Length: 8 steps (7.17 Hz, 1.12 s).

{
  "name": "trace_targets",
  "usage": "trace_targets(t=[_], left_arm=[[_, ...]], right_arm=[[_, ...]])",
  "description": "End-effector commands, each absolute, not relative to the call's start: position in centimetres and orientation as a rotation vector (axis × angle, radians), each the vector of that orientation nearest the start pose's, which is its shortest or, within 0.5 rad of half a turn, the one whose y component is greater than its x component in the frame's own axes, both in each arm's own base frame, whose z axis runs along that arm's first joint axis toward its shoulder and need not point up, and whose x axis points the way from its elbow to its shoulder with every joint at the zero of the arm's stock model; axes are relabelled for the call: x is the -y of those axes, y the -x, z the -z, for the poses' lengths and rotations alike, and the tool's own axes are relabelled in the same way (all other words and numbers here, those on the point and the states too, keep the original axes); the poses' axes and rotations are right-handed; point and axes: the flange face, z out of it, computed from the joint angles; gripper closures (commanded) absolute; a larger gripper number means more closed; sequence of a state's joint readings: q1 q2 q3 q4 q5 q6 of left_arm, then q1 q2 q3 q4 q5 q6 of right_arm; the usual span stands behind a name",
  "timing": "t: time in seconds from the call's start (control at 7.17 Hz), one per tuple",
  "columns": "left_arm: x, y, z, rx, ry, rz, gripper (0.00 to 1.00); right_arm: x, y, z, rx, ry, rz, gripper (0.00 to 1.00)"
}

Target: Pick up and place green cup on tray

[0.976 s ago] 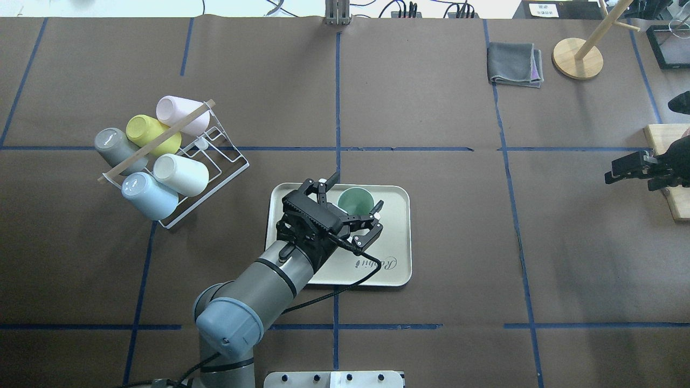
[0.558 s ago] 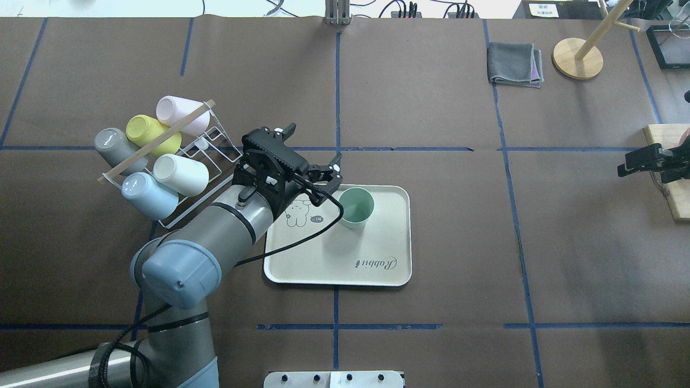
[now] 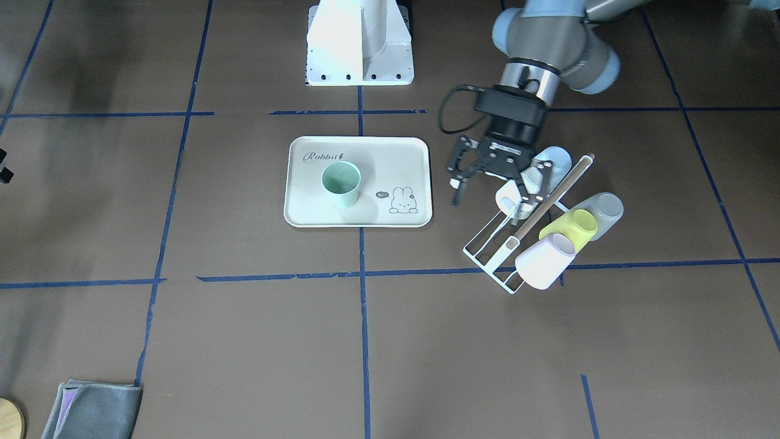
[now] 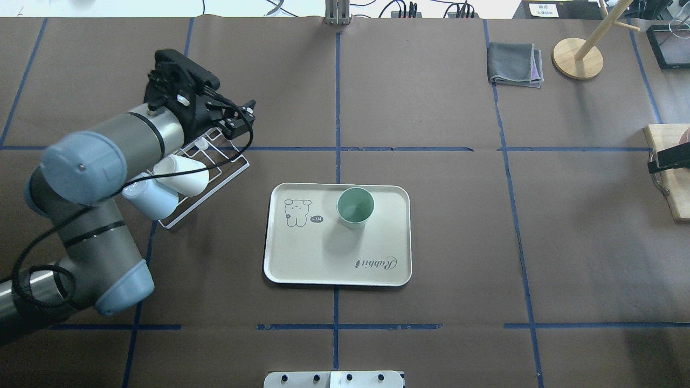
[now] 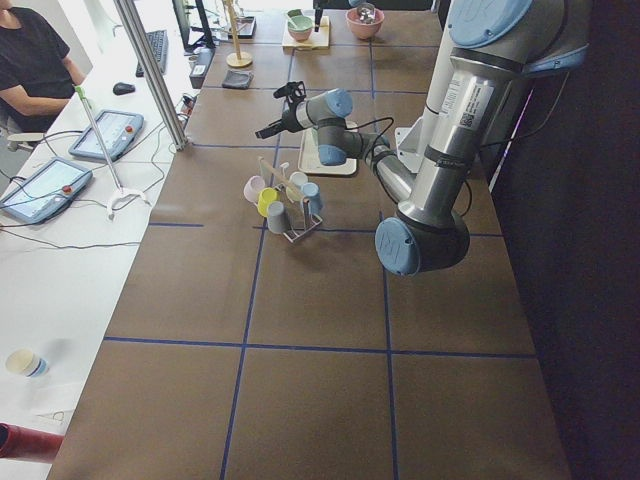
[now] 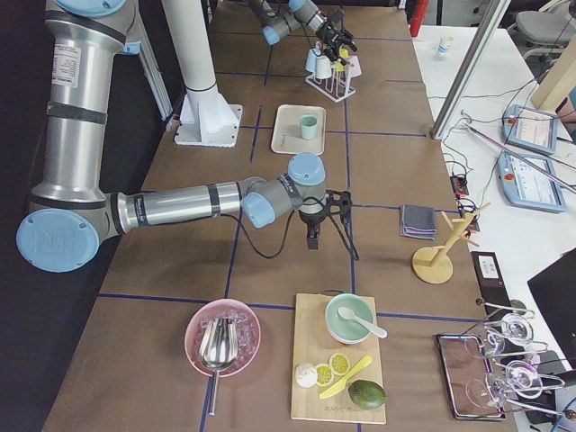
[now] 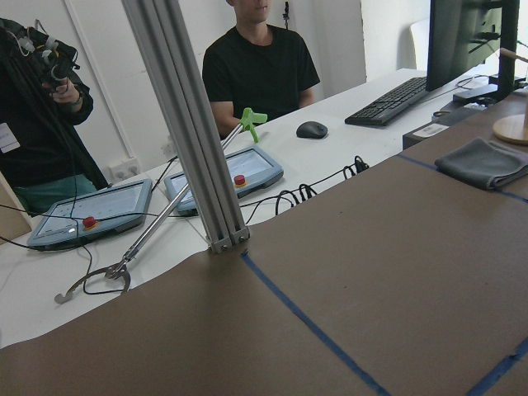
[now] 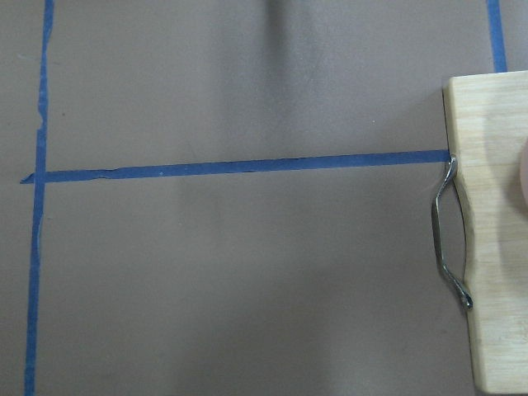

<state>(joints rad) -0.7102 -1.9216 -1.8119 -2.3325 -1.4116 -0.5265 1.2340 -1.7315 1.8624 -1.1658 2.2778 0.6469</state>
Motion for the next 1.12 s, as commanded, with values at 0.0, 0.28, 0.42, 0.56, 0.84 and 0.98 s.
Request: trace_targets(t=[0.0, 0.28, 0.42, 0.56, 0.84, 0.98], left_arm=[[54.2, -21.2, -34.6, -0.808, -0.882, -0.194, 0.01], [55.3, -9.1, -43.5, -0.837, -0.665, -0.213, 0.01], [55.3, -4.5, -47.1, -0.76, -0.617, -0.245, 0.01], [54.8, -1.8, -50.3, -0.696, -0.52, -0.27, 0.01], [53.8, 4.9, -54.5, -0.695, -0.335, -0.225, 0.01], [53.1, 6.6, -56.8, -0.777, -0.252, -0.18, 0.01]], right_arm=[[44.1, 6.2, -56.0, 0.829, -0.152, -0.072, 0.0], [44.4, 3.8, -57.8, 0.806, -0.173, -0.059, 0.0], [44.3, 1.9, -58.7, 0.786, -0.174, -0.038, 0.0], [43.9, -0.2, -59.4, 0.795, -0.148, -0.026, 0.0], [41.8, -2.4, -61.6, 0.782, -0.118, -0.014, 0.0], [41.1, -3.1, -62.2, 0.787, -0.106, -0.036, 0.0]])
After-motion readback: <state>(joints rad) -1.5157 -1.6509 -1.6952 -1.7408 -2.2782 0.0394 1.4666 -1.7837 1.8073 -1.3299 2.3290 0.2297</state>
